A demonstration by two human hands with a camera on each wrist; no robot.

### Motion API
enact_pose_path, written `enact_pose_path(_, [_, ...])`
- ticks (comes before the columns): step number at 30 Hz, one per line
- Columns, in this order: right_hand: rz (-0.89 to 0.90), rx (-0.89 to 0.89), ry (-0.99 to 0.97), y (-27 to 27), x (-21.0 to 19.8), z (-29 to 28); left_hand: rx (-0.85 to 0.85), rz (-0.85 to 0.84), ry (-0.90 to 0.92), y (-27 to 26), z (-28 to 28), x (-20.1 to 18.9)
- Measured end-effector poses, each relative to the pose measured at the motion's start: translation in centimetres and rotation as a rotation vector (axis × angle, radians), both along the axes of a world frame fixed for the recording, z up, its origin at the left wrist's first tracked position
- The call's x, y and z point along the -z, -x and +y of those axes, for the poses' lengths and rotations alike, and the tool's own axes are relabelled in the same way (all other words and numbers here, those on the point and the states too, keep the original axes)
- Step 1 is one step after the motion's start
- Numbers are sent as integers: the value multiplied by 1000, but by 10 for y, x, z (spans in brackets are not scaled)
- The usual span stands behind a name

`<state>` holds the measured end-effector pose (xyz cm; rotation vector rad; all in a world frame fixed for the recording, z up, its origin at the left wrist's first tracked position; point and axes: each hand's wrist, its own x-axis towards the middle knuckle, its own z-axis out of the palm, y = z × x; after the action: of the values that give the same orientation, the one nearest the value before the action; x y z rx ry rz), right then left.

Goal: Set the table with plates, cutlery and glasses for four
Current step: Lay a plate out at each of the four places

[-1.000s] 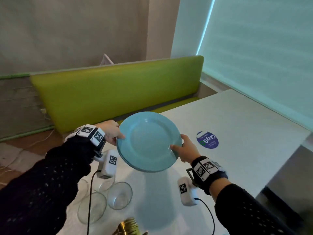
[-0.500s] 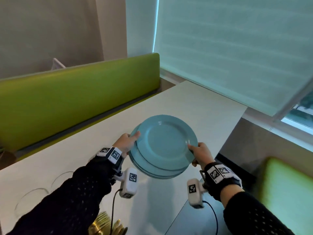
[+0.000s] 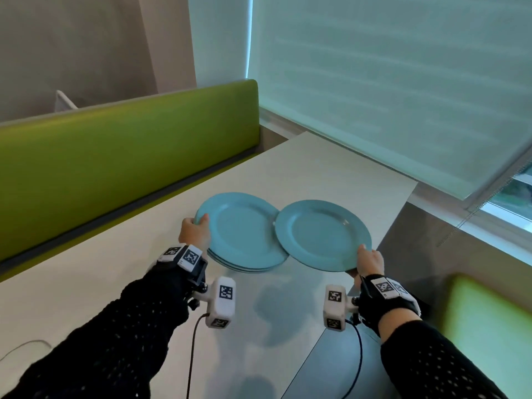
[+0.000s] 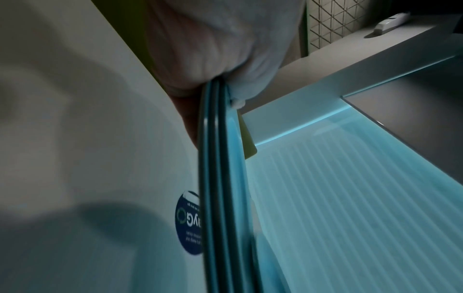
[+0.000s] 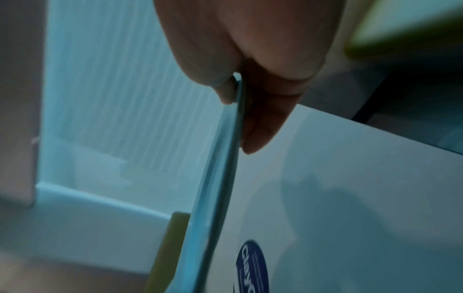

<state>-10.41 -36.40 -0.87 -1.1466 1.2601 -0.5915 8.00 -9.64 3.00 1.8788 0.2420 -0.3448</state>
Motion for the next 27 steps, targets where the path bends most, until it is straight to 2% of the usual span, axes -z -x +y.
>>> enact_pose_path(6, [-108,189,-209,-8,28,-39,-136,8,-54,-35,-16,4])
enact_pose_path(11, [-98,200,-289,-20,53,-49,-148,8,-42,-46,-31,10])
enact_pose_path(17, [-56,185,-289,-28,71,-56,-146,17,-27,-46,-45,17])
enact_pose_path(22, [104,90,-253,-31,83,-65,-152,20,-41,-41,-54,17])
enact_pose_path(25, [268,-3,-169,-31,111,-83,-146,9,-47,-40,-57,17])
enact_pose_path(27, [288,-30,-200,-29,111,-85,-143,7,-55,-41,-59,17])
